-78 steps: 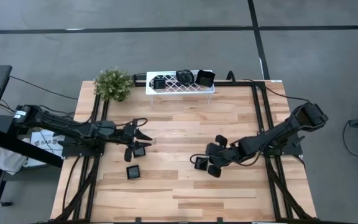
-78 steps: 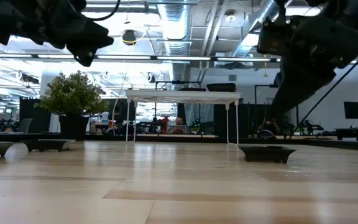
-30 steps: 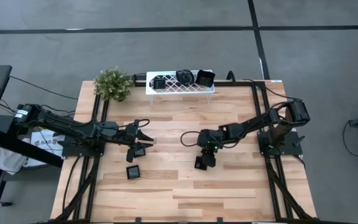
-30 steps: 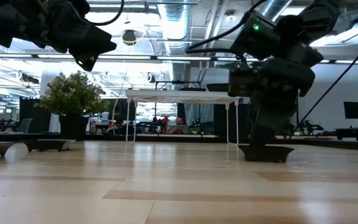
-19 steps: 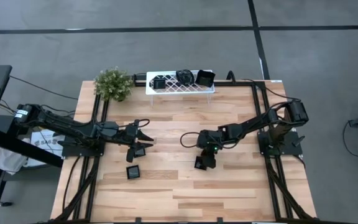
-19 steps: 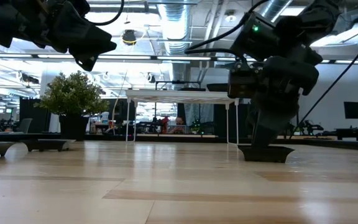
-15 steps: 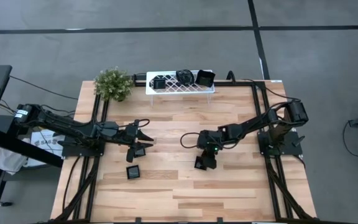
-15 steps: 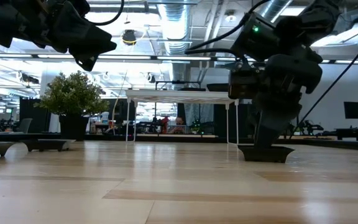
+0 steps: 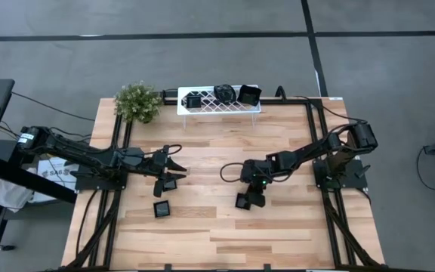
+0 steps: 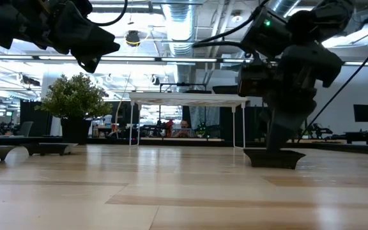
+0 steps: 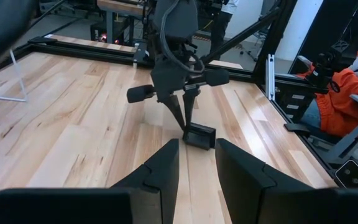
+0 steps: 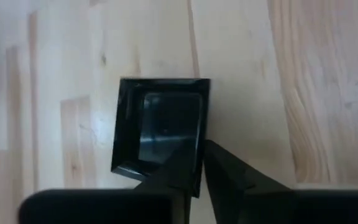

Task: Pick & Place Mini shaped plates
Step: Stack the black square plate on top of the black square plate on the shelf

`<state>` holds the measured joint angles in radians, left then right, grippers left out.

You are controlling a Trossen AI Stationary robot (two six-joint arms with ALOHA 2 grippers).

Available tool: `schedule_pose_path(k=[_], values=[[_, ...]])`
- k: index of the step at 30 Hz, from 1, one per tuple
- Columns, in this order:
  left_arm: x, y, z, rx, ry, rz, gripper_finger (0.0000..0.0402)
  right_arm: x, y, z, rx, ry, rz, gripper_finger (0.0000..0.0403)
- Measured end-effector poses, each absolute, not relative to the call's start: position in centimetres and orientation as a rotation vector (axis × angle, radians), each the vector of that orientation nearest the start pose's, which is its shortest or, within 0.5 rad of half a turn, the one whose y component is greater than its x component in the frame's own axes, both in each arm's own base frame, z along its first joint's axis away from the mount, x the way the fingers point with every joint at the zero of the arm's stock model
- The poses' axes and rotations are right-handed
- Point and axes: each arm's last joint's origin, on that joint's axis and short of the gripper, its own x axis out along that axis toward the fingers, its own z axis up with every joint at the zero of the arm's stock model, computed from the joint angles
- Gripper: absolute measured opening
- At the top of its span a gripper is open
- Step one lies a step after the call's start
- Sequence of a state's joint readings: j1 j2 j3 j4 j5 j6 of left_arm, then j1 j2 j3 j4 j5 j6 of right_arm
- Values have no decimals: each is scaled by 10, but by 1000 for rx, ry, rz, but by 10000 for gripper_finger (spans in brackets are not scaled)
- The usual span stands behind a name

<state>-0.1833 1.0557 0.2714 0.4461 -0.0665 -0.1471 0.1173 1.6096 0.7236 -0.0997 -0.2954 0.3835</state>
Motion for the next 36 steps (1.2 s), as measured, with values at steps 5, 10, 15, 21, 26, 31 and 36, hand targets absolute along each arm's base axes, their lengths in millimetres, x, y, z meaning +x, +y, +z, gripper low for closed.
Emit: schedule_pose_path(k=[5, 10, 15, 21, 26, 31, 36], values=[[194, -34, 171, -103, 343, -91, 106, 282, 41, 136, 434, 1047, 184, 4], [194, -34, 171, -103, 343, -91, 106, 282, 41, 136, 433, 1046, 181, 8], [194, -34, 171, -103, 343, -91, 106, 284, 39, 138, 415, 1038, 187, 3], [194, -34, 171, -103, 343, -91, 106, 298, 33, 155, 394, 983, 187, 1], [194, -34, 171, -103, 343, -91, 106, 315, 26, 178, 367, 898, 163, 1], [194, -34, 171, -67, 342, -96, 106, 331, 15, 203, 330, 793, 61, 1], [194, -33, 171, -3, 337, -57, 106, 341, 7, 218, 329, 681, -85, 1]])
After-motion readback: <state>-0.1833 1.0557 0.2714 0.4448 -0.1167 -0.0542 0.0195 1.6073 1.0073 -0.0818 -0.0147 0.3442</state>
